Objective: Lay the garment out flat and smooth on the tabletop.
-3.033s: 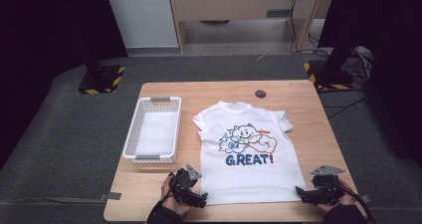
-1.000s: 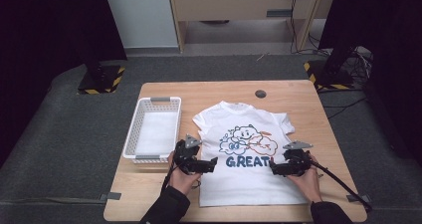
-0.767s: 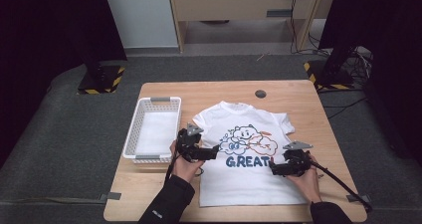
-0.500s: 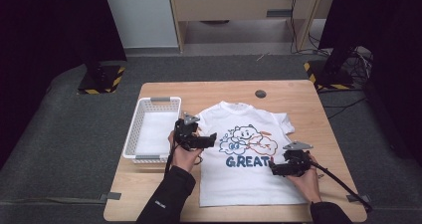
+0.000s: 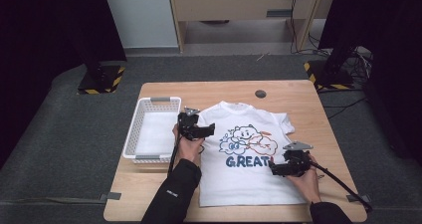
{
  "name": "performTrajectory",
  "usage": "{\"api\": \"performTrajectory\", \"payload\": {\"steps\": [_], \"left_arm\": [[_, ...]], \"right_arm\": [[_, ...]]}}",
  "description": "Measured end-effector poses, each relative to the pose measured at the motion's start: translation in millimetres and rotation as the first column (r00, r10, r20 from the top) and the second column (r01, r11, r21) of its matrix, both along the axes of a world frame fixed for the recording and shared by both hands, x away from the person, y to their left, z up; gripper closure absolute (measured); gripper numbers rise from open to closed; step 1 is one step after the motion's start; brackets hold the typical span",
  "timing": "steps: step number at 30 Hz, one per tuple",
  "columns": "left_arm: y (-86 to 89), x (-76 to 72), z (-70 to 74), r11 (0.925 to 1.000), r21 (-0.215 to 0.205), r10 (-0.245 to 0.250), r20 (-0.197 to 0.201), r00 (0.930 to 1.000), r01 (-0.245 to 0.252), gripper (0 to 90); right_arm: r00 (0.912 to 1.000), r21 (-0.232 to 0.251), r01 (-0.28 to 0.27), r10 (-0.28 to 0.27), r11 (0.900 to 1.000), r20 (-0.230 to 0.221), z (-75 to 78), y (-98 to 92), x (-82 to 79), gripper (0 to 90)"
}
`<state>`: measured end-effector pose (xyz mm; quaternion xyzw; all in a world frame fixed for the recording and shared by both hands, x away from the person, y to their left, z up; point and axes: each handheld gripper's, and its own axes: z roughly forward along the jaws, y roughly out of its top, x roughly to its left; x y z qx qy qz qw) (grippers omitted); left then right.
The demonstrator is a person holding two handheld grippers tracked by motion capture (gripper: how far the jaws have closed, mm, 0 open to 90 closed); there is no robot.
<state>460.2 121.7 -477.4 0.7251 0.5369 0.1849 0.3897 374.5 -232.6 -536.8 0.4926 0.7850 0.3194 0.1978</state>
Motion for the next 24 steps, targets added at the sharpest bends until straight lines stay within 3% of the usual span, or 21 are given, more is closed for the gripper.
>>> {"api": "performTrajectory", "payload": {"steps": [5, 15, 24], "left_arm": [[0.1, 13.5, -17.6, 0.9984, 0.035, 0.045, -0.019, 0.9988, -0.044, 17.9], [4.9, 29.8, -39.0, 0.9906, 0.052, 0.129, -0.045, 0.9906, -0.127, 26.2], [11.6, 37.9, -51.2, 0.9893, 0.059, 0.137, -0.05, 0.9893, -0.134, 38.3]], "right_arm": [[1.0, 0.001, 0.0, 0.0, 1.0, 0.001, -0.1, 0.1, -0.1, 0.4], [1.0, 0.0, -0.006, 0.006, 1.0, 0.004, -0.2, 0.0, 0.0, 0.7], [1.0, 0.0, -0.007, 0.007, 1.0, 0.006, -0.3, -0.1, 0.0, 0.7]]}}
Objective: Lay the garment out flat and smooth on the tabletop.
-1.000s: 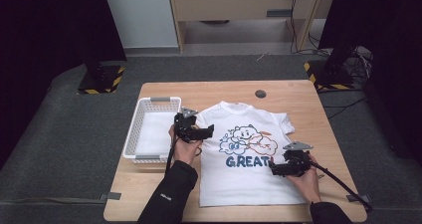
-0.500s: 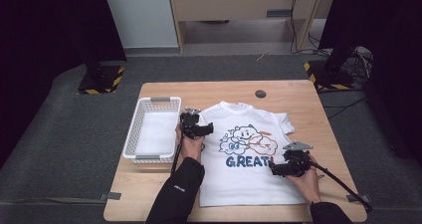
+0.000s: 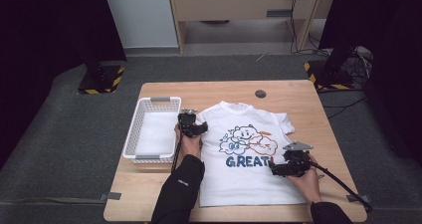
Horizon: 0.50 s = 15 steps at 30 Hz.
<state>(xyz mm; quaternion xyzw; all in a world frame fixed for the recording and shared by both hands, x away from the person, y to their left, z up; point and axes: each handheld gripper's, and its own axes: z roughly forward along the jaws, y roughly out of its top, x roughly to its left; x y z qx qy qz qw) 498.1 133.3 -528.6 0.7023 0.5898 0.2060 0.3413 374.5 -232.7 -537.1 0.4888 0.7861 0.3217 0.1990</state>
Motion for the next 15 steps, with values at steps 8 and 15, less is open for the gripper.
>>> {"api": "performTrajectory", "payload": {"steps": [8, 15], "left_arm": [[-3.2, 0.1, -2.1, 0.9972, 0.074, -0.012, 0.033, 0.9994, 0.01, 52.1], [-8.7, -1.1, -1.8, 0.9983, 0.047, -0.035, 0.029, 0.999, 0.034, 75.8]], "right_arm": [[1.0, 0.001, -0.001, 0.001, 1.0, -0.001, 0.1, 0.0, 0.1, 0.8], [1.0, 0.0, -0.002, 0.002, 1.0, -0.001, 0.1, 0.0, 0.0, 0.9]]}}
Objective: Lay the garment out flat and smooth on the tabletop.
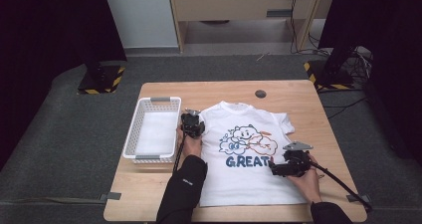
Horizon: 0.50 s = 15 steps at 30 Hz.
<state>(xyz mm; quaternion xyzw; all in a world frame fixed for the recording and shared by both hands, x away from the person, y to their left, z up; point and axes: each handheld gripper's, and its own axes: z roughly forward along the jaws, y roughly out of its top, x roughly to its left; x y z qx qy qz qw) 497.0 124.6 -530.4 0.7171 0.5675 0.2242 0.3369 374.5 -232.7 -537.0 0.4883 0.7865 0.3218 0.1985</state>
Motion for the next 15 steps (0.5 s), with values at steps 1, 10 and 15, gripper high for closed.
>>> {"api": "performTrajectory", "payload": {"steps": [1, 10, 15], "left_arm": [[-0.1, 0.0, -0.1, 0.9999, -0.013, 0.0, -0.004, 1.0, 0.0, 79.7], [1.3, -2.2, 8.4, 0.9946, -0.103, -0.009, -0.023, 0.9997, 0.007, 86.1], [-4.1, -10.0, 27.6, 0.9888, -0.136, -0.059, 0.02, 0.998, 0.061, 86.1]], "right_arm": [[1.0, 0.0, 0.0, 0.0, 1.0, 0.0, 0.0, 0.0, 0.0, 0.9], [1.0, 0.001, -0.001, 0.001, 1.0, -0.001, 0.1, 0.0, 0.1, 1.0], [1.0, 0.001, -0.003, 0.003, 1.0, -0.002, 0.2, -0.1, 0.3, 1.1]]}}
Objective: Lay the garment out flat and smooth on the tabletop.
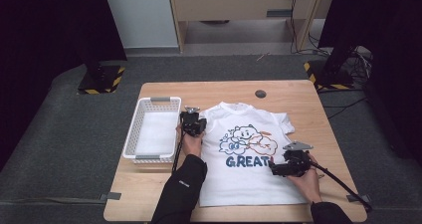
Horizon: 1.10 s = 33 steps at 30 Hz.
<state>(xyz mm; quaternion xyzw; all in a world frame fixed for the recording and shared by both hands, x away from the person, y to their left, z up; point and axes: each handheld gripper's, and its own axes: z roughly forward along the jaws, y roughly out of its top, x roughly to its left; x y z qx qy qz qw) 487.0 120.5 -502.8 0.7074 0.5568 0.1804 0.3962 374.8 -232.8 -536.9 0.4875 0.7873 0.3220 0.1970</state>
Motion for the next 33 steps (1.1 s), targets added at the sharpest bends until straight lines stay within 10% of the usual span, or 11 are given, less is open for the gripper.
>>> {"api": "performTrajectory", "payload": {"steps": [13, 20, 26, 33], "left_arm": [[-64.1, -13.6, 10.3, 0.9792, 0.03, -0.201, 0.015, 0.9795, 0.2, 85.8], [-85.2, -17.6, 5.7, 0.9384, -0.078, -0.339, -0.014, 0.9408, 0.337, 75.7], [-64.5, -13.2, 17.7, 0.9441, -0.08, -0.317, 0.049, 0.9473, 0.32, 54.9], [-52.3, -4.0, 7.8, 0.9522, -0.012, -0.305, 0.025, 0.9521, 0.305, 49.1]], "right_arm": [[1.0, 0.001, -0.002, 0.002, 1.0, -0.002, 0.2, -0.2, 0.2, 1.1], [1.0, 0.001, -0.006, 0.006, 1.0, -0.003, 0.2, -0.3, 0.5, 1.1], [1.0, 0.001, -0.006, 0.006, 1.0, -0.002, 0.2, -0.3, 0.5, 1.1], [1.0, 0.001, -0.006, 0.006, 1.0, -0.002, 0.1, -0.2, 0.6, 1.1]]}}
